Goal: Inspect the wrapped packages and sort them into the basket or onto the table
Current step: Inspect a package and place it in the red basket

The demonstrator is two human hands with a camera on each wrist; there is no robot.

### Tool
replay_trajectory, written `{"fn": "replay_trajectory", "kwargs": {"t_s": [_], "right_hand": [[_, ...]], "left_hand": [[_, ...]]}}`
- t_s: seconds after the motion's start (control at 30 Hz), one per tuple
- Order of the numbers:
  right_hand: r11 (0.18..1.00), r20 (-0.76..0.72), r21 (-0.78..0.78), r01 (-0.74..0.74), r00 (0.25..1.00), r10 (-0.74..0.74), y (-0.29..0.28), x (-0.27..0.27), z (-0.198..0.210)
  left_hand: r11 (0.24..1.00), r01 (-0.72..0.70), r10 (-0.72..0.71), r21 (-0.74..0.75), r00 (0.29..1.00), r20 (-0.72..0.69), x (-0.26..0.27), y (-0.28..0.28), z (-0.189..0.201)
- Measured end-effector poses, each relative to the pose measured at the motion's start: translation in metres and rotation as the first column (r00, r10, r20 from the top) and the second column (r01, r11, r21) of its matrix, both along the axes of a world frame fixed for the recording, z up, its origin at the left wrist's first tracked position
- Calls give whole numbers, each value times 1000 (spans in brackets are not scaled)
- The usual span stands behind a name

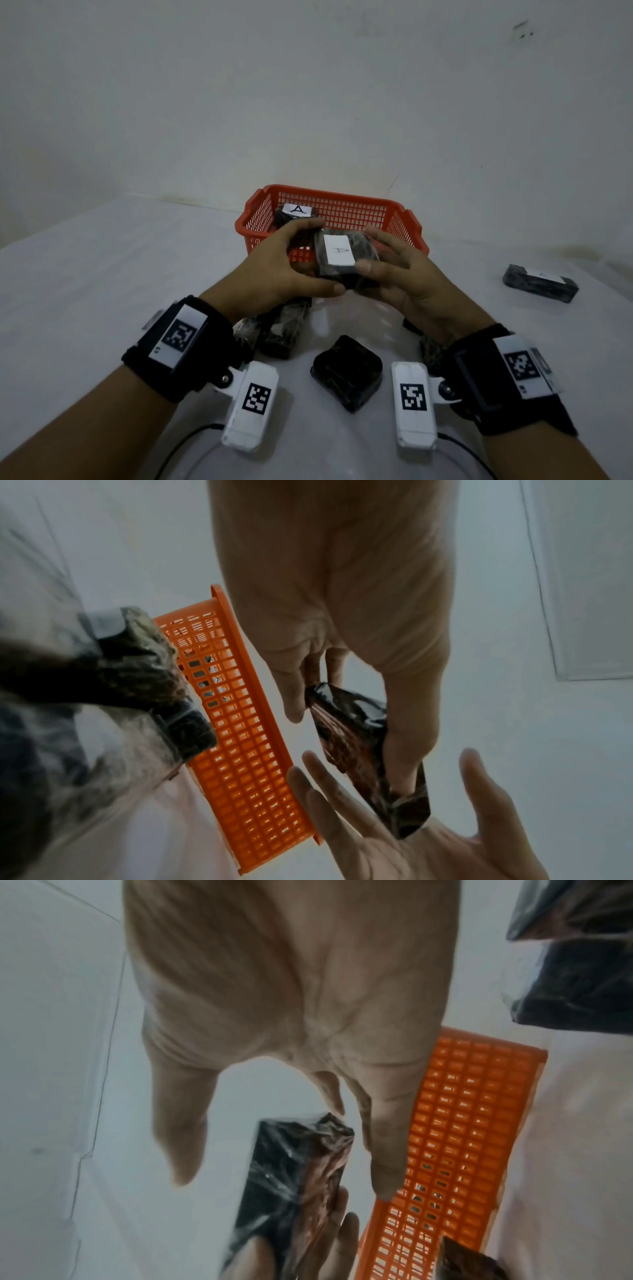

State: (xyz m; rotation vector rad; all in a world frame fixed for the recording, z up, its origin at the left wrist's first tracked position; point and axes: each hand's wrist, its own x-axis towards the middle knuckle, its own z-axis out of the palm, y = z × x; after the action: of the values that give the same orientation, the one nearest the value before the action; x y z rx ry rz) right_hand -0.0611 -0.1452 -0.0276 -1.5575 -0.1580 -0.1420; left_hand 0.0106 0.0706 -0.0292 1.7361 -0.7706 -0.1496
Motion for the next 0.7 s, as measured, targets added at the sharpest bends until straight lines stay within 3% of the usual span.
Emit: {"fn": "replay_trajectory", "kwargs": {"t_s": [0.13,0.33,0.5,0.7], "right_hand": [[999,-57,33,40,998,-39,8,2,0],[991,-84,-106,87,992,-96,8,0,-5],[976,-44,-159,149,986,-158,11,-2,-3],[954,0,-159,254,966,-257,11,-5,-3]], "left_hand": [[996,78,-80,-30,995,-59,-4,-3,-4],[987,-67,47,-144,990,-136,-7,-14,-2],[980,-84,62,-180,990,-127,-8,-15,-3],[971,12,-57,-239,982,-180,-12,-17,-2]]}}
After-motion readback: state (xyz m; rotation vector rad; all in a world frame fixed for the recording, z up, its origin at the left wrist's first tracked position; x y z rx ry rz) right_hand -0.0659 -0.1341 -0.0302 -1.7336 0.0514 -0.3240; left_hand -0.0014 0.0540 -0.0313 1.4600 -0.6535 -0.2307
